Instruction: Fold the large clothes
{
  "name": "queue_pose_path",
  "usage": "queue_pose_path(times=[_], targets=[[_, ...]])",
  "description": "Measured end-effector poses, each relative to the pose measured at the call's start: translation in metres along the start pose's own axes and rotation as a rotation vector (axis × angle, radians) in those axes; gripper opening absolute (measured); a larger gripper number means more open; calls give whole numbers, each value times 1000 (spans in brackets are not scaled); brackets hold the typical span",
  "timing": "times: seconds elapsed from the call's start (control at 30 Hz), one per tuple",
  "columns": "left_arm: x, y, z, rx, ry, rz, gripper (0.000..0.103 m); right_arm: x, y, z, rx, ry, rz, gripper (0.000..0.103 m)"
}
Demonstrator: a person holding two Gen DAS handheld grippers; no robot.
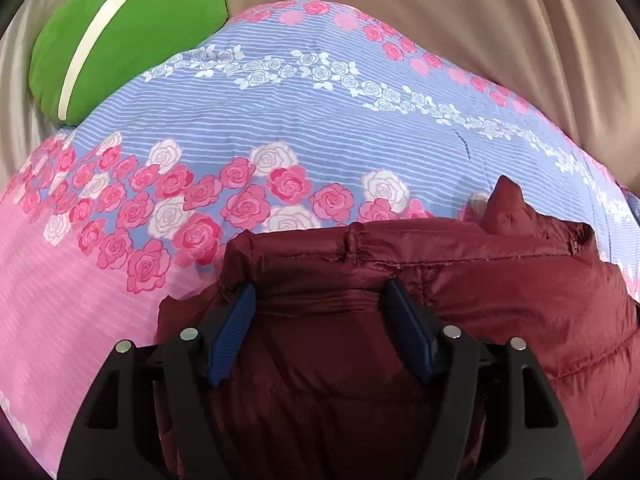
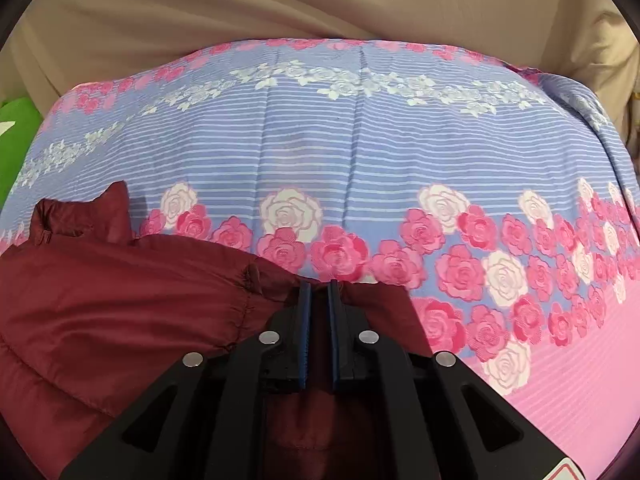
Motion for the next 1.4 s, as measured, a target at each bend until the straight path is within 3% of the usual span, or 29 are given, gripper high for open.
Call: queue_pose_path(times=[0.07,0.2,0.33,0.43,0.53,0.63,0.7,0.9,1.0,1.07,1.2,1.3,1.33,1.4], targets=[[-1,0,0,1,0,1,66,5,24,-2,55,-47,39,14],[1,0,-1,0,-16,-19,68,-41,89,9,111,-34,-216,15],[5,16,-2,-11,-22,-59,67,-113,118,48,62,132,-345,15],[36,67,3,16,37,157,70,-151,127,73,29,212,-398,15],[78,108,21,40,-62,268,84,-171,133,87,26,256,-444,15],[109,107,51,21,-237,229,84,-167,127,96,30,273,-430,13],[108,94,64,4,-272,185,84,-142,121,96,30,228,-397,10],[75,75,71,16,-177,165,87,1,105,104,26,-68,-236,3],[78,74,71,18,-185,142,88,56,108,114,21,-191,-135,2],[81,72,72,24,-196,116,89,58,121,111,47,-215,-154,16],[83,72,75,37,-205,78,91,-4,150,109,99,-88,-267,16],[83,74,78,57,-214,52,91,-33,125,124,47,4,-211,13],[84,74,79,62,-217,48,92,-32,115,129,43,13,-191,7],[83,75,80,69,-222,44,91,-24,113,134,31,-43,-201,7]])
Point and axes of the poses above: each gripper's, at about its wrist camera, not at the fingertips, and y roughly against the way its jaws point, x to its right, z to its underside, the point moved 7 cm from there along -y, roughly the way its jaws point, and after that the axes turned 1 degree about -y, right-handed, at the moved point
